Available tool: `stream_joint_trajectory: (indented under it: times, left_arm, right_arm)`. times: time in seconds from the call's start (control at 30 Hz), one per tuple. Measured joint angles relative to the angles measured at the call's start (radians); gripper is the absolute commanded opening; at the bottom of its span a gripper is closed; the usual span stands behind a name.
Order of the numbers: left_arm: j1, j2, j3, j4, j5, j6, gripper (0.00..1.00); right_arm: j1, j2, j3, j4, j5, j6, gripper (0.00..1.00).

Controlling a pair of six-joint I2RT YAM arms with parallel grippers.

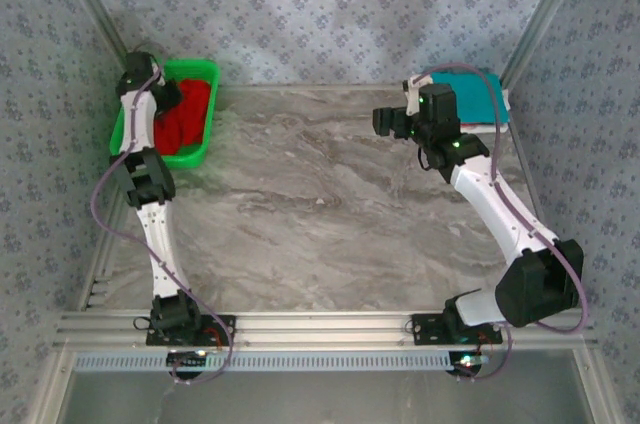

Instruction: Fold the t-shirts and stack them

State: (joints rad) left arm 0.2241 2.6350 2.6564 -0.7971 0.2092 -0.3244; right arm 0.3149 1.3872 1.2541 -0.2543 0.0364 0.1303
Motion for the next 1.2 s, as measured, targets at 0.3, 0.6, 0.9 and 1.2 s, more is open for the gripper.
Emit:
stream_joint_trajectory:
  times: [0.3, 0.6, 0.9, 1.2]
  left_arm:
    - [-0.029, -0.350, 0.005, -0.008, -0.018, -0.018, 0.00]
    - [-0.179, -0.616, 0.143, 0.187, 0.039, -0.079, 0.00]
    - [-0.454, -0.756, 0.178, 0.338, 0.072, -0.103, 0.00]
    - [-0.678, -0.888, 0.052, 0.287, 0.018, 0.012, 0.38]
  right_arm:
    - [0.000, -0.001, 0.000, 0.046, 0.000, 0.000, 0.96]
    - [-0.003, -0.002, 0.000, 0.073, 0.000, 0.000, 0.96]
    - [-0.018, -0.016, -0.015, 0.104, 0.001, 0.000, 0.96]
    - [-0.079, -0.129, -0.126, 0.134, 0.051, 0.053, 0.97]
